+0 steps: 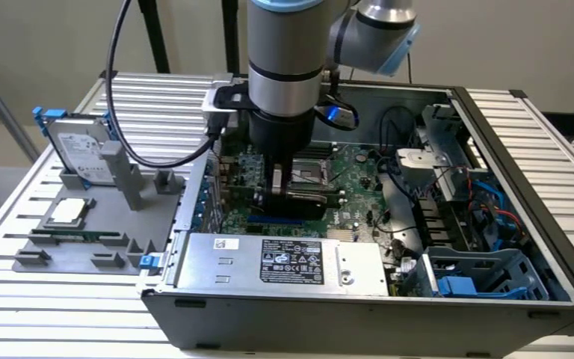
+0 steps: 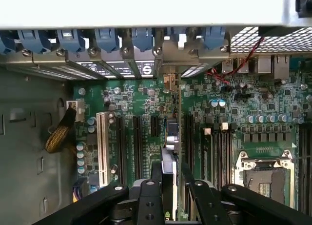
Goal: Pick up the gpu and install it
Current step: 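Insert the gpu into the slot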
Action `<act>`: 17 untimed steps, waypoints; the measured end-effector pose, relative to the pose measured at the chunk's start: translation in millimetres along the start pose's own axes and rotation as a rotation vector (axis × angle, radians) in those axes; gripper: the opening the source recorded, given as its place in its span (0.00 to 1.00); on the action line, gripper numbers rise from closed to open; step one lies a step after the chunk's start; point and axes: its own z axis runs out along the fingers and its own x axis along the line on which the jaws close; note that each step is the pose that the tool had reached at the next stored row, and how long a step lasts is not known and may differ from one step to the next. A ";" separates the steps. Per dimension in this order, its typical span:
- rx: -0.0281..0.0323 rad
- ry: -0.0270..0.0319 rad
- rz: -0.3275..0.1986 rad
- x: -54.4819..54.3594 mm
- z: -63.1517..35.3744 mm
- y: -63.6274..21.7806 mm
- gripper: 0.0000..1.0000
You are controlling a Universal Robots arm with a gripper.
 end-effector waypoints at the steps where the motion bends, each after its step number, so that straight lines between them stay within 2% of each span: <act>1: 0.0000 0.0001 0.000 0.0 0.7 0.0 0.00; 17: -0.0001 0.0000 -0.004 -1.1 3.0 3.3 0.00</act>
